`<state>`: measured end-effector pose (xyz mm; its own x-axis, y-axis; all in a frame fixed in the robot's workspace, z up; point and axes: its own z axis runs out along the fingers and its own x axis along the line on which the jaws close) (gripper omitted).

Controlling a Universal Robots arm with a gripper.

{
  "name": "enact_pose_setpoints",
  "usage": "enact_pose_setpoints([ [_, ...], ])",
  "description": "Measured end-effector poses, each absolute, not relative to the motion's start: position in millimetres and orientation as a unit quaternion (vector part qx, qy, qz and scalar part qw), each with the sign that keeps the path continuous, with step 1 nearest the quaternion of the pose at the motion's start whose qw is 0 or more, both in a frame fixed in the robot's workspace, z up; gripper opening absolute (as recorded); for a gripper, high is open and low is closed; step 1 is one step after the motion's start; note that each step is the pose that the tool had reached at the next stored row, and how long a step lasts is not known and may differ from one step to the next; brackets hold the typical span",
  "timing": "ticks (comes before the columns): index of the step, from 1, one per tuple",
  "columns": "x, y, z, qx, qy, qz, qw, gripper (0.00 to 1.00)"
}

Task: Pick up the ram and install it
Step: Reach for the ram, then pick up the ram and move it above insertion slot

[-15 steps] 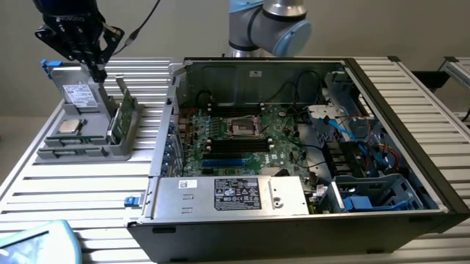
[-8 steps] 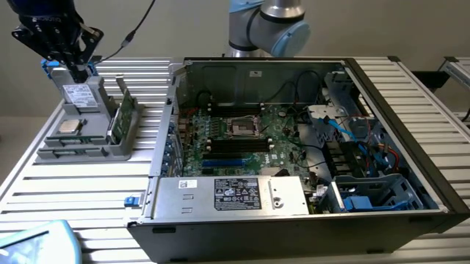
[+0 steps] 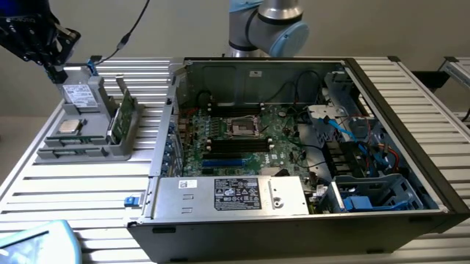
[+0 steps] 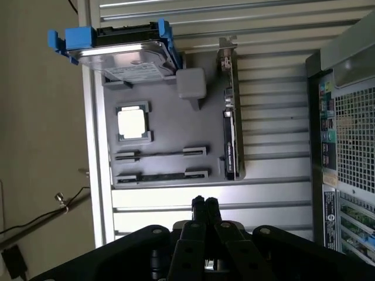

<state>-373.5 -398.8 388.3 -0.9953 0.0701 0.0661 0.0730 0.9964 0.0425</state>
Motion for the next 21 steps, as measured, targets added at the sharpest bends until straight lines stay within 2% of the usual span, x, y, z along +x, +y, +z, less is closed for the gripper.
enact_pose_setpoints([
  [9, -398, -399, 387, -0.029, -0.999, -0.022, 0.033, 0.11],
  [21, -401, -399, 387, -0.027, -0.999, -0.022, 0.033, 0.11],
])
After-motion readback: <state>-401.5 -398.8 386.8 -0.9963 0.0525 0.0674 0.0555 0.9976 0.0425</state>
